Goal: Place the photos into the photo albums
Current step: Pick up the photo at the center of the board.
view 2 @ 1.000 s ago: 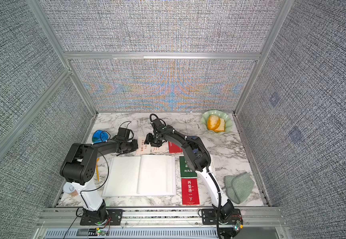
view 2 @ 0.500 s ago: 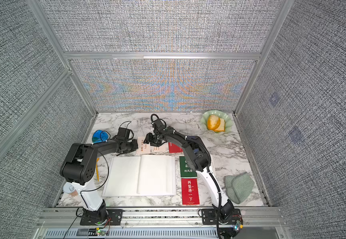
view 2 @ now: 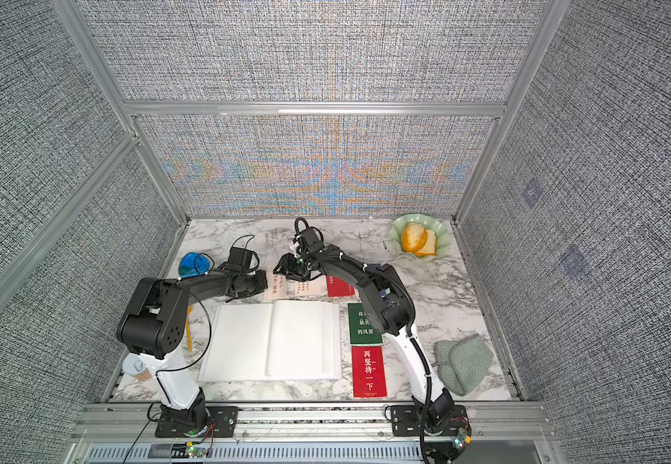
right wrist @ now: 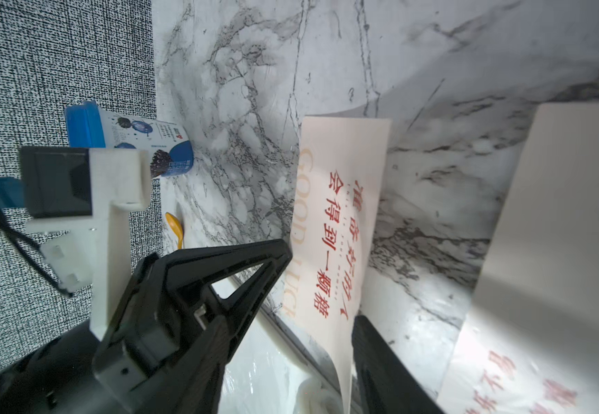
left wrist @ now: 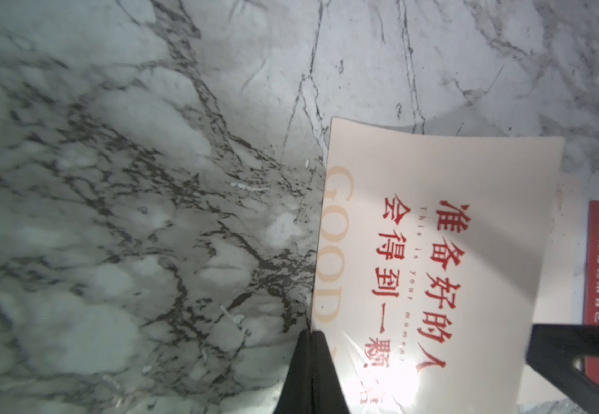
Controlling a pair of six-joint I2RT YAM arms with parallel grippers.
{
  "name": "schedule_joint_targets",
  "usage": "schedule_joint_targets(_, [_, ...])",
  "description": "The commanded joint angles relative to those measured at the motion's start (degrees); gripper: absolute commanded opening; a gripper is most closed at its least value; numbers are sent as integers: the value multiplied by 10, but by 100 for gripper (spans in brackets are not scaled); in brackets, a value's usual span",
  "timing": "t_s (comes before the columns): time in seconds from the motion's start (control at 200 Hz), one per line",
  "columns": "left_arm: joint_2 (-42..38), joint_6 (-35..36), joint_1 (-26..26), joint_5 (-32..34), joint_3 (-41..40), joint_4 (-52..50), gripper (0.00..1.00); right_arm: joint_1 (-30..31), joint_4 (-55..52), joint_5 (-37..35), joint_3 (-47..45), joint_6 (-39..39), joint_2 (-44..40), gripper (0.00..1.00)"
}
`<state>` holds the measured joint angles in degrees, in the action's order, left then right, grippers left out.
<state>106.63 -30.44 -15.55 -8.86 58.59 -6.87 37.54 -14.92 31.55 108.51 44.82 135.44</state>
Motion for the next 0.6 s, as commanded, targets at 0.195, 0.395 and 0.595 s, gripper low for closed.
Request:
schedule_joint_targets(0.195, [1, -7, 3, -16, 6, -13, 2, -1, 43, 24, -29, 14, -3, 57])
schedule_joint_targets(0.395, [0, -10, 6, -23, 8, -9, 2, -2, 69, 23, -77, 8, -23, 55])
schedule_joint_targets(0.595, [2, -11, 8, -27, 10, -8, 2, -4, 115, 38, -123, 8, -36, 50])
